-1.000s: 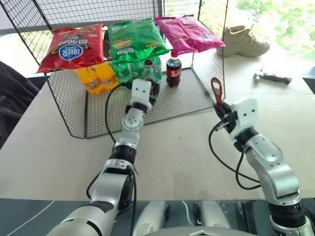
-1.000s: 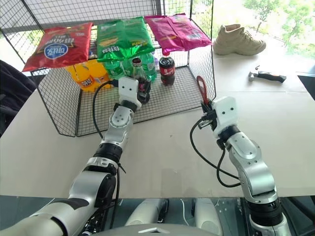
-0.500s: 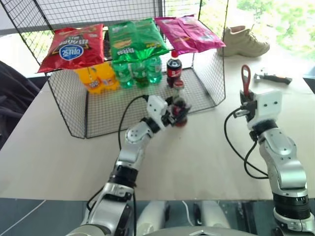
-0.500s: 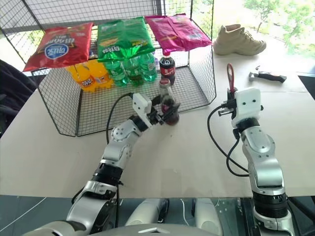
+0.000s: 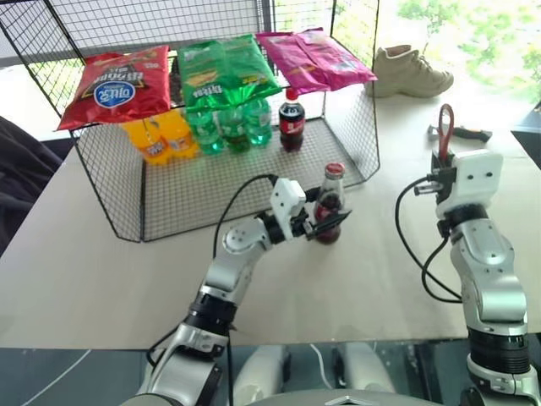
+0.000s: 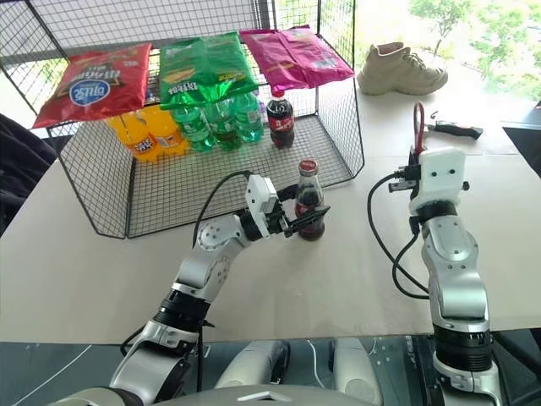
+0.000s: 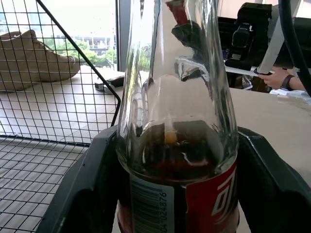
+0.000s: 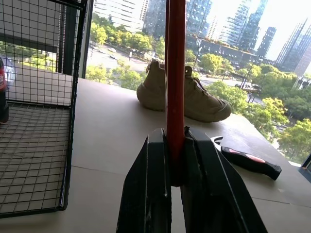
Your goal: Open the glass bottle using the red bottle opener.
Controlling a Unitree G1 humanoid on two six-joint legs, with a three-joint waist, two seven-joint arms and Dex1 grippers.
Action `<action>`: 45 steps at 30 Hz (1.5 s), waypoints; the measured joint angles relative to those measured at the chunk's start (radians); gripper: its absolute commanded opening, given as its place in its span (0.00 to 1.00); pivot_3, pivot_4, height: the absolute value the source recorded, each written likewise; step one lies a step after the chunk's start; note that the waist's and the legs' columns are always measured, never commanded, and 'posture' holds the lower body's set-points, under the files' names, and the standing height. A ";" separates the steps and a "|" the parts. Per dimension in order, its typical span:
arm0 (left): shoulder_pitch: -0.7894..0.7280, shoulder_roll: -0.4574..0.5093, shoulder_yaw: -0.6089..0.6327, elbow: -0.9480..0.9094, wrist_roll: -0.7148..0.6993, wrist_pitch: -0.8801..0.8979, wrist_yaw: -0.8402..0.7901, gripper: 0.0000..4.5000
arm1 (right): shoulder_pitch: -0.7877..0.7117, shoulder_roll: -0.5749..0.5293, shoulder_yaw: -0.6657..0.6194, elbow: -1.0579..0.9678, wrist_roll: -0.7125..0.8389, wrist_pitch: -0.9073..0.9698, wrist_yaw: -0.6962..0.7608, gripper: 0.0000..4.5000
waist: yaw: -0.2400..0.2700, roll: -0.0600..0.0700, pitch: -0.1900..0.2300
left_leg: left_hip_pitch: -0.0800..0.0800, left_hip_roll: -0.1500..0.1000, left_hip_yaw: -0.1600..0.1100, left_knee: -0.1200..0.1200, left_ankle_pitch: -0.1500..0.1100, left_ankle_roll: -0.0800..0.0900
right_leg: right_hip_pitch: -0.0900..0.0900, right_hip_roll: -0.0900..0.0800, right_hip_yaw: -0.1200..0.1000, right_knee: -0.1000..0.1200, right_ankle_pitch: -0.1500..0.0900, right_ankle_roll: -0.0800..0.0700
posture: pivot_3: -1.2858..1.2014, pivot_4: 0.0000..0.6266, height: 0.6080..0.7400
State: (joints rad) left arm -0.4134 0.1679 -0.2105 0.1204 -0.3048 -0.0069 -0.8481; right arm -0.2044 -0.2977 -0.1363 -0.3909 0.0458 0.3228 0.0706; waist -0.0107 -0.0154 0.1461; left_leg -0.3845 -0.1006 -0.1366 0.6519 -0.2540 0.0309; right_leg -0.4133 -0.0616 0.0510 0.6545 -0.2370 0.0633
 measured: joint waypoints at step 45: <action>-0.056 -0.038 0.014 0.011 -0.031 -0.045 -0.052 0.82 | 0.081 0.074 0.041 -0.043 -0.046 -0.021 0.008 0.00 | 0.000 0.000 0.000 | 0.001 0.000 0.002 0.000 0.000 0.000 | 0.000 0.001 0.002 0.001 0.000 0.000 | 0.52 0.24 0.94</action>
State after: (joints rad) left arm -0.4696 0.1298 -0.1963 0.1316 -0.3359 -0.0516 -0.9003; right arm -0.1235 -0.2235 -0.0957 -0.4342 -0.0003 0.3019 0.0784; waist -0.0104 -0.0154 0.1461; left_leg -0.3835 -0.1002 -0.1351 0.6517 -0.2540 0.0309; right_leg -0.4132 -0.0607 0.0527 0.6555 -0.2371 0.0634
